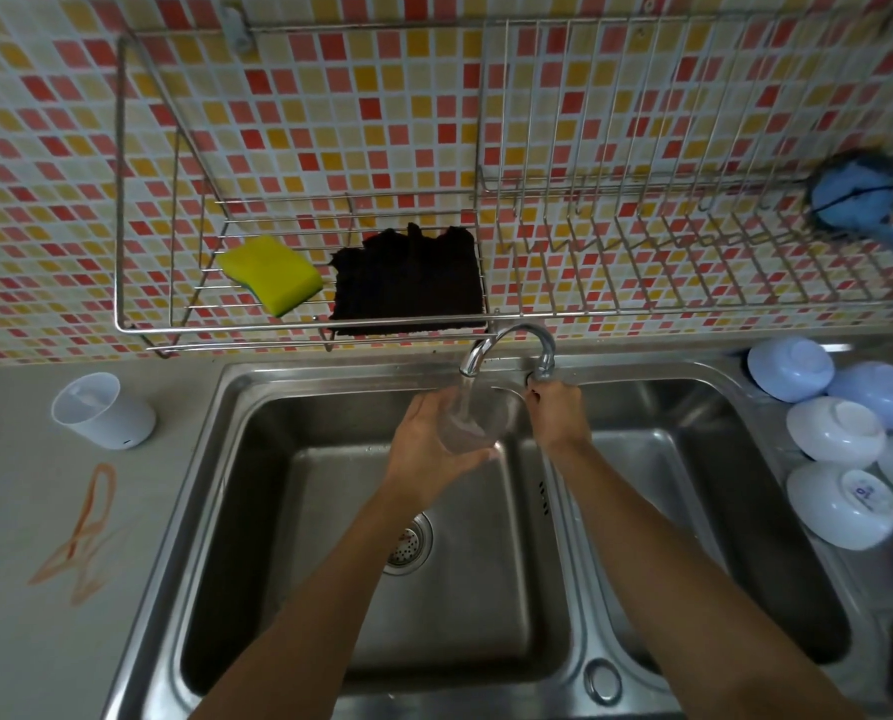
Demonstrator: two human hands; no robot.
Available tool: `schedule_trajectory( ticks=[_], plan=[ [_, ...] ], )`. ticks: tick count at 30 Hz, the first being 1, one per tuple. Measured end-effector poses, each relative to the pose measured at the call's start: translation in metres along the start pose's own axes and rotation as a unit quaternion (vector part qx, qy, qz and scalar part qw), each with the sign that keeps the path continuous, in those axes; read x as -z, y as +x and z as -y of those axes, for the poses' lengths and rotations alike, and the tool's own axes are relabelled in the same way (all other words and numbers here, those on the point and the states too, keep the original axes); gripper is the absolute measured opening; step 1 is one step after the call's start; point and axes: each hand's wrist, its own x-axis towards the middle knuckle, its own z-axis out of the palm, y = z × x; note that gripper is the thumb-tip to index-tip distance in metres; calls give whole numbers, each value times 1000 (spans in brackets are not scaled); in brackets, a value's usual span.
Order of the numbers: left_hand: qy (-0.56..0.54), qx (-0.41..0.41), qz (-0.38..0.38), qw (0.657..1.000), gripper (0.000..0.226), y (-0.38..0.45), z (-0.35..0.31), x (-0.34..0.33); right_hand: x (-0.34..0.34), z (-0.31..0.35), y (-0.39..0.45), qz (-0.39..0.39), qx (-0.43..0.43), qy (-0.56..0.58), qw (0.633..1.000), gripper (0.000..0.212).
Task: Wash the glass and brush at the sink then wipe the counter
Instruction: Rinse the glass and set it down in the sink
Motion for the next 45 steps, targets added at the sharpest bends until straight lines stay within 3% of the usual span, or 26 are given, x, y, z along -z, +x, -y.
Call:
schedule_trajectory(
  ticks=[5, 12, 21, 27, 37, 45],
  plan=[
    [1, 11, -39, 999, 85, 22, -6, 1, 1, -2, -1, 8, 1, 5, 1000, 16],
    [-3, -51, 8, 999, 81, 21, -8, -17, 6, -5, -1, 3, -10, 32, 999, 21],
    [-2, -5, -98, 995, 87, 27, 3, -2, 11, -3, -4, -27, 32, 13, 999, 19],
    [33, -44, -67, 996, 91, 34, -5, -5, 12, -1, -4, -24, 32, 1, 999, 18],
    [-13, 30, -79, 996, 82, 42, -5, -4, 12, -4, -3, -20, 32, 14, 999, 20],
    [29, -50, -50, 997, 87, 21, 5, 7, 17, -15, -6, -67, -12, 110, 992, 21]
  ],
)
